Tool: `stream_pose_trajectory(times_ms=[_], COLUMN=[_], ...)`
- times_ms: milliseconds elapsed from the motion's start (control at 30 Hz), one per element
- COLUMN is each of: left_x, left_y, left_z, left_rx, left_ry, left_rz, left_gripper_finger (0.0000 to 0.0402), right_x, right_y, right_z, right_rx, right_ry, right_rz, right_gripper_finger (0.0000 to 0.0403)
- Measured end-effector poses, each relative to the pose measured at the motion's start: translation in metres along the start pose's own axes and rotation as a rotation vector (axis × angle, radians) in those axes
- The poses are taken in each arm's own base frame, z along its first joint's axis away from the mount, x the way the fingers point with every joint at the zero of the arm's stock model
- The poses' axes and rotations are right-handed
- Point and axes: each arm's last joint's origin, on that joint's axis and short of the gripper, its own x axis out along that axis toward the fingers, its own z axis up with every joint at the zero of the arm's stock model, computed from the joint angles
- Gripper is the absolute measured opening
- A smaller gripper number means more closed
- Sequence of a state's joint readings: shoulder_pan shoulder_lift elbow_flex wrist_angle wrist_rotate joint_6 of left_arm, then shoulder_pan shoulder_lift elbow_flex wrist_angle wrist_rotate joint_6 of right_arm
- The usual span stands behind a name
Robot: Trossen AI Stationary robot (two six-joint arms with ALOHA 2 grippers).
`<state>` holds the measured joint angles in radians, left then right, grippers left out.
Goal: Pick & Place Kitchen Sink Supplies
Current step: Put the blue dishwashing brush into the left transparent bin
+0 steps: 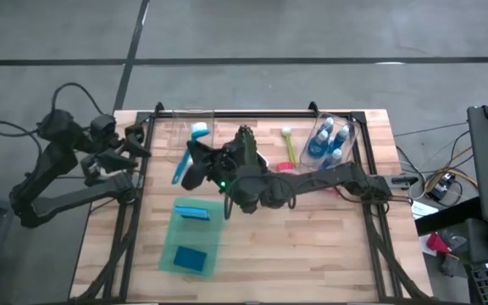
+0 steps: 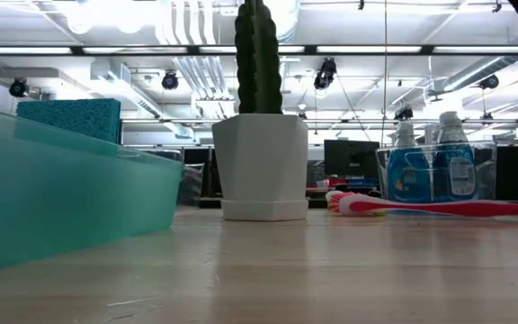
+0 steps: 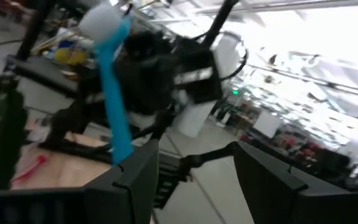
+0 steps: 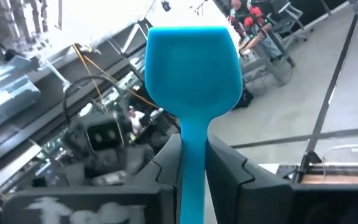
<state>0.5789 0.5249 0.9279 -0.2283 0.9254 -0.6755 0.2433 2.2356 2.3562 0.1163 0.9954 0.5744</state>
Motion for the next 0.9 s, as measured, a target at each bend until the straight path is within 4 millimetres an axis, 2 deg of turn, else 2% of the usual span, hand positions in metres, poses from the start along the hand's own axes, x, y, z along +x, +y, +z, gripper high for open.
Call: stream_pose_trajectory(times_ms=[333, 500, 900], left_x=[0.000, 0.003, 0.010], left_y=[0.010, 0.021, 0.033], left_z=[-0.008, -0.011, -0.012], left_rx=[0.005, -0.037, -0.048], left_ry=[0.020, 0.037, 0.081], left_rz=[0.128, 0.236, 0.258], left_gripper_finger=[0.0202, 0.0202, 0.0202], right_x=[0.015, 0.022, 0.030], right_y=[-0.009, -0.012, -0.017], right_z=[0.008, 0.010, 0.013], right_rx=[0.011, 0.016, 0.027], right_ry=[-0.033, -0.029, -0.043], right_rz=[-0.022, -0.008, -0.017], right_gripper_finger=[0.0047, 0.0045, 0.0046])
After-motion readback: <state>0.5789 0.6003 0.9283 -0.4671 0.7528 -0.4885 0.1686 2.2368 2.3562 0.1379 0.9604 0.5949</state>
